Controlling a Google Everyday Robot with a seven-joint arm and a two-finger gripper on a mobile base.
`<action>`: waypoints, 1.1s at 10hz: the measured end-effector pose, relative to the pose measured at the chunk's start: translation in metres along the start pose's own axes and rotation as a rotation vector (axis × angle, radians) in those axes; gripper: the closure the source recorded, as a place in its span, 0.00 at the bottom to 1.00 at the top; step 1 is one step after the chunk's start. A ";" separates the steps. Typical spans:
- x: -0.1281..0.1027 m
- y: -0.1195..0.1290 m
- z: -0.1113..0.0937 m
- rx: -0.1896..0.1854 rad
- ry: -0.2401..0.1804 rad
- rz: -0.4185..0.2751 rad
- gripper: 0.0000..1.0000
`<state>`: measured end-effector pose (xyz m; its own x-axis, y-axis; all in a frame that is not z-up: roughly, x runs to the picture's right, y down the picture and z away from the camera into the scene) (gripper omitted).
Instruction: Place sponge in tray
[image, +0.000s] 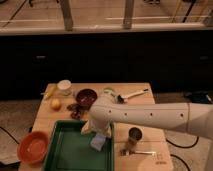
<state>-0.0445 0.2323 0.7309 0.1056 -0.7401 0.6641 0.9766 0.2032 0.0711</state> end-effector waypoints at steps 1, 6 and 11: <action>0.000 0.000 0.000 0.002 0.000 -0.003 0.20; -0.001 -0.002 0.000 0.010 -0.003 -0.014 0.20; -0.001 -0.002 0.000 0.009 -0.003 -0.014 0.20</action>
<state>-0.0463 0.2325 0.7305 0.0919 -0.7411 0.6651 0.9761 0.1992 0.0871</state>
